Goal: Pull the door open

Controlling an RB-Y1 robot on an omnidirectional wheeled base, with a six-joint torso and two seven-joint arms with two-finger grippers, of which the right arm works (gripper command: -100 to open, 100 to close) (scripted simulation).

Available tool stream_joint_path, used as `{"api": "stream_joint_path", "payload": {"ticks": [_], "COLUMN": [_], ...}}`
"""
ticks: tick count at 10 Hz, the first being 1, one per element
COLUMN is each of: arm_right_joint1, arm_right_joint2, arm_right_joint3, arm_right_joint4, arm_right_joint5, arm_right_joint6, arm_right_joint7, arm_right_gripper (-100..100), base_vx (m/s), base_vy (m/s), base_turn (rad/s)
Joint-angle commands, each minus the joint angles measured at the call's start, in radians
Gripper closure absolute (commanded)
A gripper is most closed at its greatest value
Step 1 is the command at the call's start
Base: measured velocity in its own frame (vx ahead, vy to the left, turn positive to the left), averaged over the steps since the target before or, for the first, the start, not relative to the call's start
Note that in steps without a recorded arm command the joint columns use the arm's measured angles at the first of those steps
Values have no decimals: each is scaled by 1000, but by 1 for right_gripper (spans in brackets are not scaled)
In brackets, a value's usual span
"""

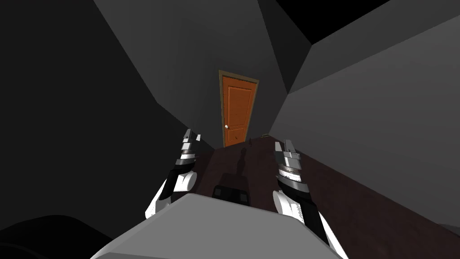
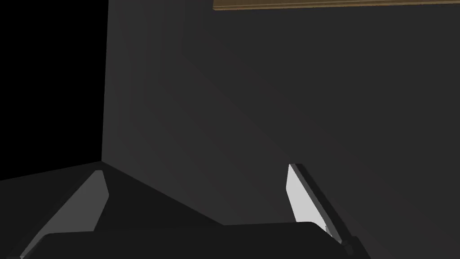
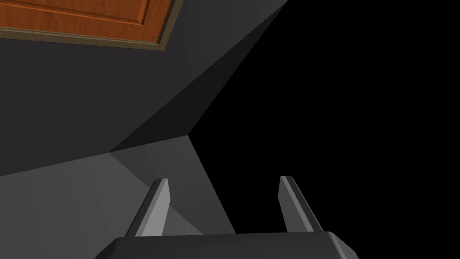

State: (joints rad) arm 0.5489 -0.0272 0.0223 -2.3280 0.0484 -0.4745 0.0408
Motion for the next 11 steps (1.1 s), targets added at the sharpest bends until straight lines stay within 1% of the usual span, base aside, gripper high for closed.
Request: {"api": "stream_joint_path", "payload": {"ticks": [1, 4, 7, 9, 10, 11], "arm_right_joint1": [-9, -26, -47, -56, -64, -68], "arm_right_joint2": [-9, -23, -36, -41, -45, -47], "arm_right_joint3": [-7, -21, -37, -44, -50, -54], "arm_right_joint4": [30, 91, 164, 193, 222, 236], "arm_right_joint5": [14, 43, 77, 90, 104, 111], "arm_right_joint6": [-10, -30, -55, -64, -74, -79], "arm_right_joint7": [21, 63, 113, 133, 153, 163], "arm_right_gripper": [-100, -100, -100, -100, -100, -100], "base_vx": [126, 130, 135, 120, 132, 124], "base_vy": [-17, 74, 69, 48, 38, 41], "base_turn": [59, 44, 53, 33, 49, 45]}}
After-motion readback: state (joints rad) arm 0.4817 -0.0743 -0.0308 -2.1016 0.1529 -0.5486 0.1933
